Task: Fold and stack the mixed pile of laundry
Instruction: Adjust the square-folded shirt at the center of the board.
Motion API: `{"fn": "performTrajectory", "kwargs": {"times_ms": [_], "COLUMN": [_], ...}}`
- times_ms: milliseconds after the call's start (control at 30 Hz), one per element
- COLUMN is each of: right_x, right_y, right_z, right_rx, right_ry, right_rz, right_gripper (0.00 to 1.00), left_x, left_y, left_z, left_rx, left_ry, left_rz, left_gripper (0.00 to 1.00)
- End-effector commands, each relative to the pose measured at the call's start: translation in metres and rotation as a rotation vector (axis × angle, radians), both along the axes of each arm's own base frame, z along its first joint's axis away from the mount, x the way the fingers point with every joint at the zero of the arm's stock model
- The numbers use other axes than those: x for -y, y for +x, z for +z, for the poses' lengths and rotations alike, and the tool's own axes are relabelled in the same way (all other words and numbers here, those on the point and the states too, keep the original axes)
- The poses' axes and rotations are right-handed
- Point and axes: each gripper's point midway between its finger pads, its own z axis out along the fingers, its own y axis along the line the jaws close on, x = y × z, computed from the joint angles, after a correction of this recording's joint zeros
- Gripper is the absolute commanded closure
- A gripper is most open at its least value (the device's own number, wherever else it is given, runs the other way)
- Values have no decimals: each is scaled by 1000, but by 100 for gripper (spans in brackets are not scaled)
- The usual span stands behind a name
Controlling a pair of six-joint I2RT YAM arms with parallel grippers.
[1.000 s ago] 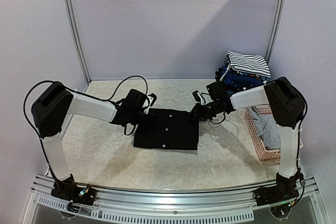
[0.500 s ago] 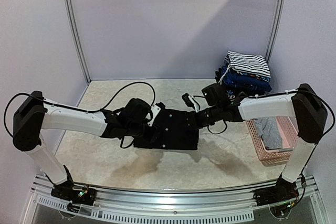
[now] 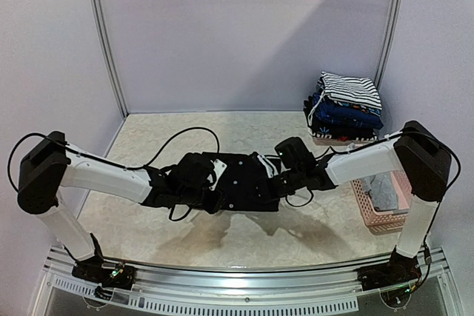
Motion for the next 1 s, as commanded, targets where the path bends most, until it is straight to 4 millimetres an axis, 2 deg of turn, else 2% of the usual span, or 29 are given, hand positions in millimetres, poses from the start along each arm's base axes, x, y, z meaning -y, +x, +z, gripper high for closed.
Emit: {"fn": "performTrajectory", "kwargs": {"times_ms": [0,200,400,633,833,967], "right_x": [-10,-3,17,39,57,72], "right_y": [-4,-11,-12,-19,-26,-22], "right_z": [-11,-32,-61,-83,-93,-91], "right_rx": [-30,-56,-76,-118,-136,-135], "right_ry": [21,-18,-89,-120,-147,-163], "right_rz": [10,21,-13,-33,-49,-84], "right_gripper": [82,82,82,83,83,83], "left_x": [10,20,32,35,24,21], "left_y": [2,3,4,1,4,4], "left_z": [-1,-13,-24,-44,-61,-70], "left_rx": [18,-6,-29,-61,-59,-66], "left_ry": [-19,-14,-13,20,84,106], "left_rz": [3,-19,-39,-46,-14,-7], "left_gripper": [57,58,59,60,61,62]}}
